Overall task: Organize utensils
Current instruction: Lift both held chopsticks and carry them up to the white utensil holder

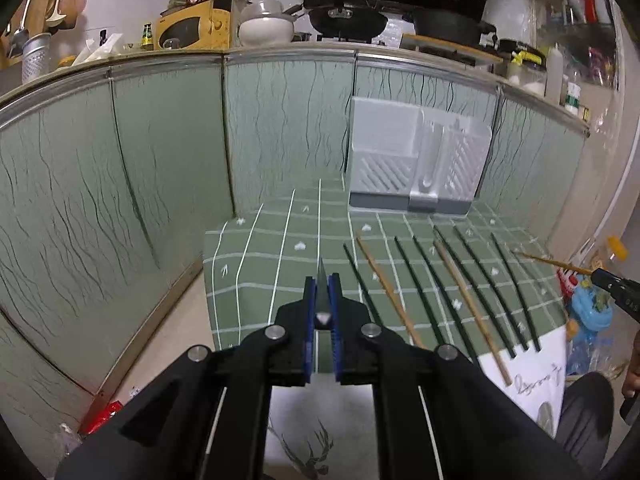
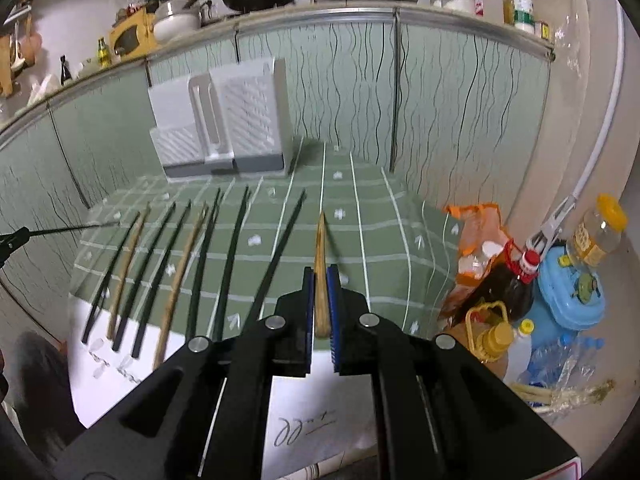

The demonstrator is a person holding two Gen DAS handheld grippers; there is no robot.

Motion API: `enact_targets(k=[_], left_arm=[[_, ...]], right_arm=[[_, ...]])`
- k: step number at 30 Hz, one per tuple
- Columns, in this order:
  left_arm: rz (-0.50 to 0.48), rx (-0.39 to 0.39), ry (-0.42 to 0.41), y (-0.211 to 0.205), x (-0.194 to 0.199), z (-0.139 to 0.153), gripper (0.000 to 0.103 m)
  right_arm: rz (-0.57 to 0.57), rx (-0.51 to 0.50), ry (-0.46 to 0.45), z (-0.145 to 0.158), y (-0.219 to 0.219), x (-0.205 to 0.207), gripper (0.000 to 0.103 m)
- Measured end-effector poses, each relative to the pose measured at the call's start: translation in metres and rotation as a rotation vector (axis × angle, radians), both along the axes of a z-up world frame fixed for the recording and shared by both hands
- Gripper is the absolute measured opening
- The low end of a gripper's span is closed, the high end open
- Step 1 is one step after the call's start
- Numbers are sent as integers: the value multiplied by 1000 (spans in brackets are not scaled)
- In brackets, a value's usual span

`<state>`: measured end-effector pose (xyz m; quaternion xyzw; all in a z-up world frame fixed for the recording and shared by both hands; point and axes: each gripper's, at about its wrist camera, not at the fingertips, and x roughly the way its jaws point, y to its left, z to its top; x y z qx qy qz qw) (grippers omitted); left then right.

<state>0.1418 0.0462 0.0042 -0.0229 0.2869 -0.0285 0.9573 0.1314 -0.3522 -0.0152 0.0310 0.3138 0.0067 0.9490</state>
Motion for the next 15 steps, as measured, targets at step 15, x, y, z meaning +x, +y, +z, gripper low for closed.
enact_targets(k=[15], left_arm=[[-80, -5, -51, 4, 8, 41, 6]], right_arm=[[32, 8, -82, 51, -3, 10, 6]])
